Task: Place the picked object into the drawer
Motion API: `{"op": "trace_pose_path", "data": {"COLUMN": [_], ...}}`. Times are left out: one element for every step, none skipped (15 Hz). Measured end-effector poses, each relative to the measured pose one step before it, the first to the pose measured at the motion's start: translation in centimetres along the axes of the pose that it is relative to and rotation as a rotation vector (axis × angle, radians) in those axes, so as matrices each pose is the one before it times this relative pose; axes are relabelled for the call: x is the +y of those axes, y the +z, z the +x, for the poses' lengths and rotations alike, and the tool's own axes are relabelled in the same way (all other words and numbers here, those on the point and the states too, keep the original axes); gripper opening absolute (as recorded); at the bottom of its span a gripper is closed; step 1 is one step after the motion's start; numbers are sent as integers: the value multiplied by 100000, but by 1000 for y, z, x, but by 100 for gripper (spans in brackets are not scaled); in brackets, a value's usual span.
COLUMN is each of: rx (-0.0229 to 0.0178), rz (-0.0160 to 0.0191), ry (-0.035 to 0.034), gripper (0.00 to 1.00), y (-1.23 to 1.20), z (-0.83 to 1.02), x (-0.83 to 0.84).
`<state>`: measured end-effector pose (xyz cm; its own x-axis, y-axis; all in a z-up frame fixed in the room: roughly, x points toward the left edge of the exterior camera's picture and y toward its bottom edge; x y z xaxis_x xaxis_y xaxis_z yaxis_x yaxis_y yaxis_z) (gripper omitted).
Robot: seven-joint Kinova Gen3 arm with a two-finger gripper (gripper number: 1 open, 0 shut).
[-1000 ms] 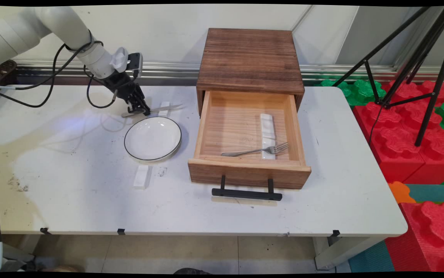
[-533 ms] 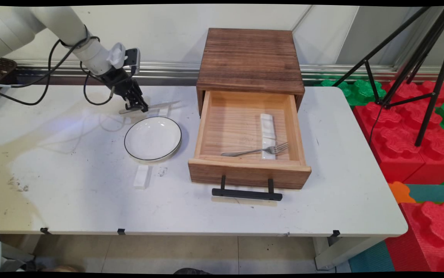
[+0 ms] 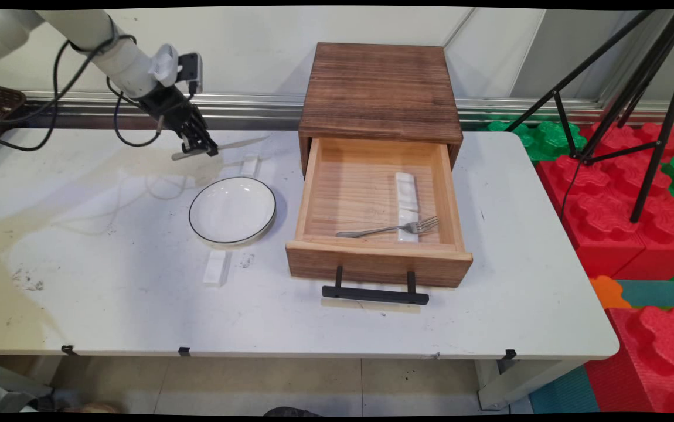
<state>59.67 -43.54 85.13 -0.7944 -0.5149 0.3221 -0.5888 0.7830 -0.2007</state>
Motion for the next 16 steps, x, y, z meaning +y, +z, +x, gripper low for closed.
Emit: {"op": "trace_pose_path", "data": {"rx": [25,45,14,40,93,203,350,199,663,716,792,765,794,718,980,1089], "rz": [305,153,25,12,-62,-140,-263,-234,-424,-462,-539,-584,-626,-525,-574,-462], "ry": [-40,21,221,311,261,257,181,124,241,239,304,479,431,416,557,537], "gripper": [0,0,0,0,0,0,0,0,0,0,0,0,0,0,0,0], "y": [-806,-687,-458,-1174,-786,-644,-709,-372,-635,-581,-623,-440,-396,-284,-262,-186], "z": [194,163,181,296,248,257,288,189,421,448,517,572,564,516,678,748], "x": [216,207,150,449,320,293,377,227,438,449,560,496,524,432,508,470]}}
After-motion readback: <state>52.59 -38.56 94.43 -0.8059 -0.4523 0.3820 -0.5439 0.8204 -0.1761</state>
